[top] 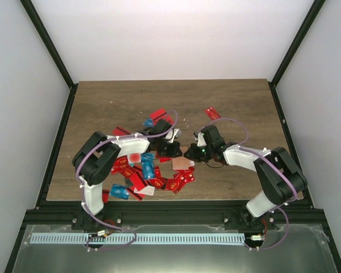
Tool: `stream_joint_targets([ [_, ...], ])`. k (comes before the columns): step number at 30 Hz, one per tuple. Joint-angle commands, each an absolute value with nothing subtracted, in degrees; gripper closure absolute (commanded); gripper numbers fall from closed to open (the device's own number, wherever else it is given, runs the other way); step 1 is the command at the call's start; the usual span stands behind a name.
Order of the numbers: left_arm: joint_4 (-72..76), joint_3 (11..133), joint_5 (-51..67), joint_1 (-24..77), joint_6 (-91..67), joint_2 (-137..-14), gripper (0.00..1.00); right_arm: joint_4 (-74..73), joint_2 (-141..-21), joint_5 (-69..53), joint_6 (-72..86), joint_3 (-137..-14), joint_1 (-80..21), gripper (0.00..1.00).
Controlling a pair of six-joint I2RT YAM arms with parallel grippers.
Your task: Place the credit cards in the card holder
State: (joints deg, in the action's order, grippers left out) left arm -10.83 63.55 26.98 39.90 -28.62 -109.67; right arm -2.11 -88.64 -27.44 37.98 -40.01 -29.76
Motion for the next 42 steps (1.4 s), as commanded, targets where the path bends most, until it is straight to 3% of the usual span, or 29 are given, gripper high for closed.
stream_joint_targets([
  [1, -11.5, 64.3, 26.6, 40.3, -28.1, -110.9, 0.96, -0.9, -89.6, -28.5, 36.8, -40.8, -29.6, 0.99],
  [42, -12.2, 64.2, 25.6, 42.0, -27.9, -111.0, 0.96, 0.3, -92.5, -25.8, 37.0, -38.7, -29.6, 0.99],
])
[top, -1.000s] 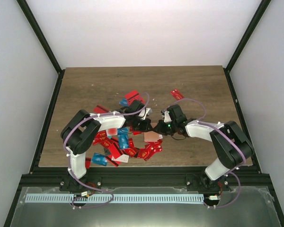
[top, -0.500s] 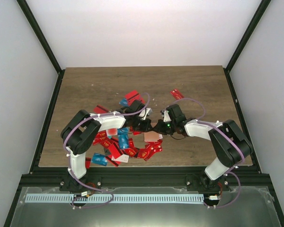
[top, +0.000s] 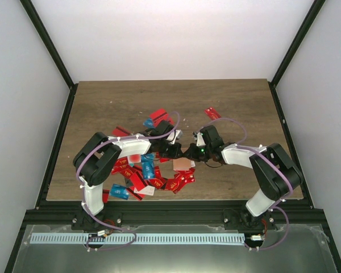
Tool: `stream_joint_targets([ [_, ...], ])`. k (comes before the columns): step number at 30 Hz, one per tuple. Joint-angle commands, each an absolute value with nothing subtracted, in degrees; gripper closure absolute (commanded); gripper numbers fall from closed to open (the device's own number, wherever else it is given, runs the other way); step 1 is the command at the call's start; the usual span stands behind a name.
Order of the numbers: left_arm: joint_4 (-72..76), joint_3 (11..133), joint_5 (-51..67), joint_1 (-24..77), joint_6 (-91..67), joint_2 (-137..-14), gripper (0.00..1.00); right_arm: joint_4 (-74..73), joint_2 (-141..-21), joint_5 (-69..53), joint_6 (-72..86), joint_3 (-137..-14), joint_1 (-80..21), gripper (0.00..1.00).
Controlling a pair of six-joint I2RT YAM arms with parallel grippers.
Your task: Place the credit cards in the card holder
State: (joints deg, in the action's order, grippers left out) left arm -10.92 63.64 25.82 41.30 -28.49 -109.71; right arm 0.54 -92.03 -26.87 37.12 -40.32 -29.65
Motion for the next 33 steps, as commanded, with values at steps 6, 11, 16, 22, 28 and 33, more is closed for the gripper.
stream_joint_targets([
  [6, -12.3, 64.5, 25.6, 42.0, -27.9, -111.1, 0.96, 1.1, -91.1, -26.7, 36.8, -37.6, -29.6, 0.99],
  [11, -12.6, 65.0, 25.5, 42.0, -27.8, -111.2, 0.96, -2.5, -87.9, -24.0, 34.7, -39.5, -29.6, 0.99],
  [16, -12.7, 65.1, 25.5, 42.1, -27.7, -111.0, 0.96, -10.1, -86.3, -18.5, 30.9, -43.1, -29.6, 0.99],
  [22, -12.7, 65.0, 25.4, 42.2, -27.7, -111.1, 0.96, -15.8, -85.9, -16.0, 29.8, -45.2, -30.2, 0.99],
  [28, -12.4, 64.9, 25.3, 42.3, -27.9, -111.0, 0.96, -18.7, -86.7, -13.3, 29.5, -47.5, -31.9, 0.99],
  [33, -12.5, 65.0, 25.2, 42.5, -27.9, -111.0, 0.96, -20.0, -88.1, -11.9, 29.6, -49.2, -33.3, 0.99],
])
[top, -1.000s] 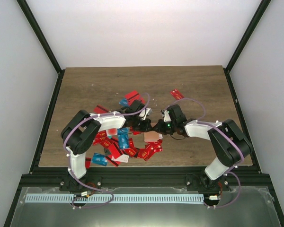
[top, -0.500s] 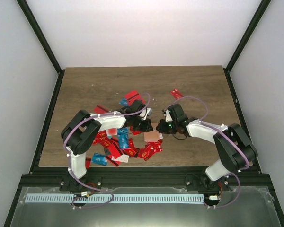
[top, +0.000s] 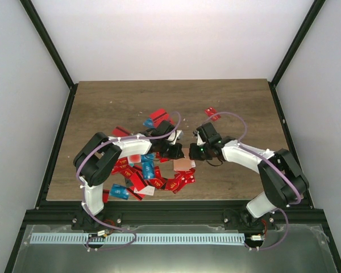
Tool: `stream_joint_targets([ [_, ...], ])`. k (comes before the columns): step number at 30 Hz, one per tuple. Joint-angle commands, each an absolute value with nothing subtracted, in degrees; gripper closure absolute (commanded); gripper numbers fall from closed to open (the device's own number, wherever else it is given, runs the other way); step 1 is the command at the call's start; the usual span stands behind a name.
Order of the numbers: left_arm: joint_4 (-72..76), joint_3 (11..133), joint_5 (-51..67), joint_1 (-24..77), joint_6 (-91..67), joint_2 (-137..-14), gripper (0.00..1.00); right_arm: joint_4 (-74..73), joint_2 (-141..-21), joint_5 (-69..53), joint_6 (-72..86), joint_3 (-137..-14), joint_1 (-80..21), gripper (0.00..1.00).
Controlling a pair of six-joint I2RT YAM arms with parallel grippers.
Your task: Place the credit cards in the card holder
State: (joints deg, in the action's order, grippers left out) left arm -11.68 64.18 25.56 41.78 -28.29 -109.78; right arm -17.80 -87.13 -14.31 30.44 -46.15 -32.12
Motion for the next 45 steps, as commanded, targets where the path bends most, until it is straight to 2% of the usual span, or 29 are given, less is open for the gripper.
stream_joint_targets([
  [1, -12.5, 64.8, 25.2, 42.6, -27.9, -111.0, 0.96, -20.2, -88.6, -12.0, 29.6, -49.4, -33.4, 0.99],
  [23, -12.5, 65.0, 25.3, 42.9, -27.8, -110.9, 0.96, -20.0, -91.3, -13.6, 30.3, -52.7, -35.7, 0.99],
  [32, -11.8, 63.9, 25.7, 43.0, -27.9, -111.6, 0.96, -17.7, -99.6, -13.9, 31.5, -48.0, -36.7, 0.99],
  [43, -11.0, 62.9, 26.0, 44.2, -28.3, -111.0, 0.96, -18.9, -95.9, -12.7, 32.4, -47.6, -36.7, 0.99],
  [45, -12.0, 63.6, 25.1, 44.2, -27.9, -110.0, 0.91, -19.4, -93.8, -12.5, 32.0, -49.0, -36.7, 0.99],
])
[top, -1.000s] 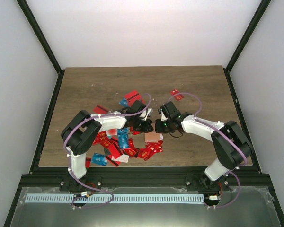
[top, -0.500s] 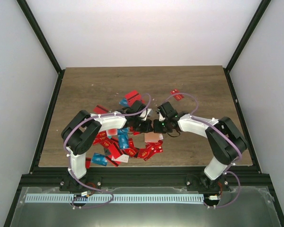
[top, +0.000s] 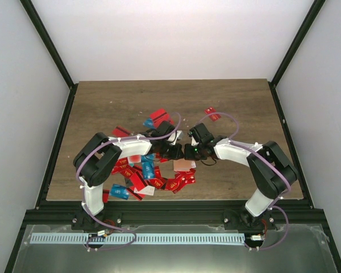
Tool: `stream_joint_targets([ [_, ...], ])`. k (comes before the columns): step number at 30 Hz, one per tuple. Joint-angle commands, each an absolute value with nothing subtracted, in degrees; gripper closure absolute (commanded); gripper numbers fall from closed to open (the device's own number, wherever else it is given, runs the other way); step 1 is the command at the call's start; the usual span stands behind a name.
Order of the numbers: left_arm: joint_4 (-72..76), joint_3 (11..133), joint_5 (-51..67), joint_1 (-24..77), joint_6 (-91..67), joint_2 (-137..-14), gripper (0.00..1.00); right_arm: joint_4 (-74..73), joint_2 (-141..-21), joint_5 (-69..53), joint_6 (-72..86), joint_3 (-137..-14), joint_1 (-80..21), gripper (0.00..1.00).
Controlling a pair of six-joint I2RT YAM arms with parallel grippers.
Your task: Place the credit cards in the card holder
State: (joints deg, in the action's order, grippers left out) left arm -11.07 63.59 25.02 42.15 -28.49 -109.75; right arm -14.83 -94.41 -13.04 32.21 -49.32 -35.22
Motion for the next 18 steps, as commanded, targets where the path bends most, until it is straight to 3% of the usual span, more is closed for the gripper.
stream_joint_targets([
  [1, -12.4, 64.1, 24.7, 44.2, -27.7, -109.5, 0.88, -19.6, -92.9, -12.2, 31.8, -49.7, -36.8, 0.99],
  [5, -14.8, 66.0, 21.7, 44.1, -26.6, -106.8, 0.68, -19.2, -89.1, -12.0, 30.9, -52.1, -36.4, 0.99],
  [8, -17.1, 67.2, 18.3, 43.9, -25.3, -104.1, 0.52, -18.9, -86.3, -11.6, 30.8, -53.5, -35.9, 0.89],
  [13, -20.0, 67.5, 12.7, 42.9, -23.4, -97.9, 0.22, -17.9, -79.8, -9.2, 30.2, -54.7, -33.0, 0.46],
  [15, -21.0, 67.5, 9.5, 41.9, -22.6, -94.2, 0.02, -17.9, -76.3, -6.9, 30.1, -55.2, -31.4, 0.29],
  [18, -22.4, 67.3, 4.1, 39.5, -22.0, -89.2, 0.00, -17.4, -72.6, -0.9, 29.2, -56.0, -30.0, 0.01],
])
